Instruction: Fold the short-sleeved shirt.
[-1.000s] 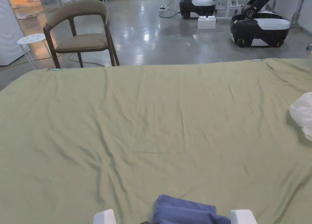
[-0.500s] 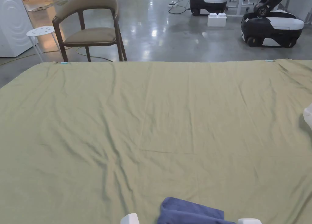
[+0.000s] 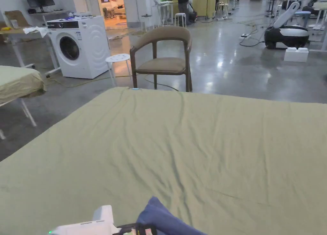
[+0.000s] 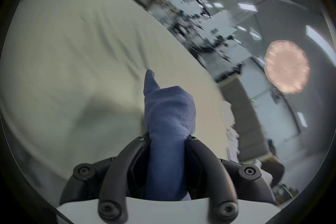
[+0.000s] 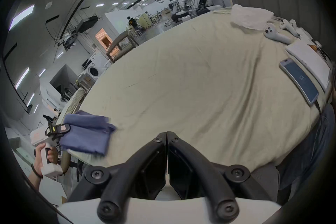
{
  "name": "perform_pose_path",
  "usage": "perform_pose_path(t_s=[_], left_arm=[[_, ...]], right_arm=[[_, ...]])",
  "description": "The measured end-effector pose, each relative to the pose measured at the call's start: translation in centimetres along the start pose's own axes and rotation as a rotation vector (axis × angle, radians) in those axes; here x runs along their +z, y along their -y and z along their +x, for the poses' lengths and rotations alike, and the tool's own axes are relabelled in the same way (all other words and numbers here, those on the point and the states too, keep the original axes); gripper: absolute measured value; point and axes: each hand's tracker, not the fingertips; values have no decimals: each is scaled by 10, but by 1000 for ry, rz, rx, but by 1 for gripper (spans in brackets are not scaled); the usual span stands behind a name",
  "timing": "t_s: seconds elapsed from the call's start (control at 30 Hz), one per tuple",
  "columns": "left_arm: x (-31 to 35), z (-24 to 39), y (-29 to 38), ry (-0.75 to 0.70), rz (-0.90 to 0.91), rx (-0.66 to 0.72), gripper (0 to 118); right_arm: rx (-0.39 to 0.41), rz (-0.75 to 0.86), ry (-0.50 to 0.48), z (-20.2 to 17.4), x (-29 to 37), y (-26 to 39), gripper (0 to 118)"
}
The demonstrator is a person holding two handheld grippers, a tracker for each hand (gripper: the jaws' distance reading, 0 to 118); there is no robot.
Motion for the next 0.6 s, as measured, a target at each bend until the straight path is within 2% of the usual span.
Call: perform_pose_path(t_s=[0.07,0.13,0.2,0.3,0.37,0.4,0.43,0.53,0.6], left_arm=[[23,-33,-36,-142,40,21,25],[36,-55,-63,-303,57,-61,24],[32,-74,-81,-353,18,-54,24],[16,-100,-88,-408,31,40,25],[-5,-107,-77,-565,54,61,47],[-13,-104,-72,-668,43,34,67],[-18,-100,-68,-728,36,-24,77],[-7,-75,-61,-761,102,-197,79],[16,-42,-61,-771,139,-213,79]], right_arm=[[-6,-15,0,4,5,4,0],[4,-24,19,7,8,9,0],[5,-35,44,11,9,11,0],[-8,-47,55,17,9,13,0],[-10,-54,53,19,9,13,0],[-10,-58,52,20,8,13,0],[-6,-59,53,20,10,12,0],[54,-34,43,17,22,5,0],[102,-28,44,13,29,-2,0]])
